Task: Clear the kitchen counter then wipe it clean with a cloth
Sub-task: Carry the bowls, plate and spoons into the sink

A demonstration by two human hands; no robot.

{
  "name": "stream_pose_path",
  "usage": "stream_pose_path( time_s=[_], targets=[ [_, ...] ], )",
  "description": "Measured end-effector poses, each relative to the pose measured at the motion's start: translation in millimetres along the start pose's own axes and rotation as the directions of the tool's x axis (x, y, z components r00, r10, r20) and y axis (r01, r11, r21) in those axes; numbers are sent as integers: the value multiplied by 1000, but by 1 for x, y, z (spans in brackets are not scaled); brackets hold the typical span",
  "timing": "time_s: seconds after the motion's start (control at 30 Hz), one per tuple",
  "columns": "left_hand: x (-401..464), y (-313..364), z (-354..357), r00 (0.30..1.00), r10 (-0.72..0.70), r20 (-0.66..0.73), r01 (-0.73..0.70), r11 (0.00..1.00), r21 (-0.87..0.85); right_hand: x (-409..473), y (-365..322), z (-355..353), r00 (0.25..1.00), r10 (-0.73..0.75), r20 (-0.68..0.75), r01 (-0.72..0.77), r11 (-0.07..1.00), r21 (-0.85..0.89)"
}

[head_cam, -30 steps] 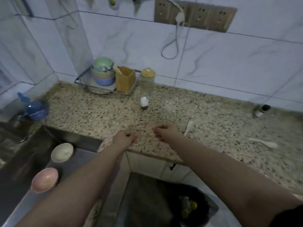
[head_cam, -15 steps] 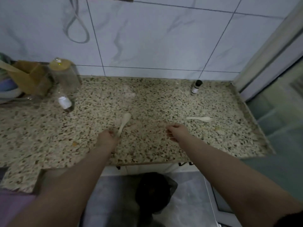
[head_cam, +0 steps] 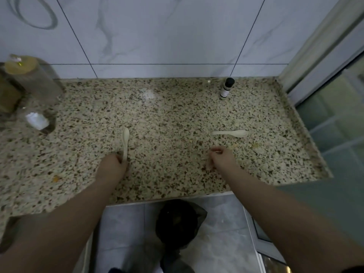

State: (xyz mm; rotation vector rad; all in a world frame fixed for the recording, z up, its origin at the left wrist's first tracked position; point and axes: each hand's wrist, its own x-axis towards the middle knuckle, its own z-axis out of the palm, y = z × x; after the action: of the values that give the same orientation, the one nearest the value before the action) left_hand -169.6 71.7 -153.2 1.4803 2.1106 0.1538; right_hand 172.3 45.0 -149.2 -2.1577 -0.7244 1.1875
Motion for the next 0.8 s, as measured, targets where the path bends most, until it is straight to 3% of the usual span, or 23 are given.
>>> stream_pose_path(
  time_s=[0.13,0.23,0.37,0.8],
  targets=[
    [-7,26,14,992,106,71,-96,987,-131,21,-7,-11,953,-281,-116,230,916,-328],
    [-16,52,25,990,87,114,-53,962,-268,40,-18,-19,919,-390,-59,315,817,-484],
    [-26,73,41,987,53,151,12,918,-396,58,-30,-20,913,-395,-101,269,770,-579],
    [-37,86,44,974,25,225,84,883,-462,92,-39,-17,938,-346,13,231,599,-767]
  ],
)
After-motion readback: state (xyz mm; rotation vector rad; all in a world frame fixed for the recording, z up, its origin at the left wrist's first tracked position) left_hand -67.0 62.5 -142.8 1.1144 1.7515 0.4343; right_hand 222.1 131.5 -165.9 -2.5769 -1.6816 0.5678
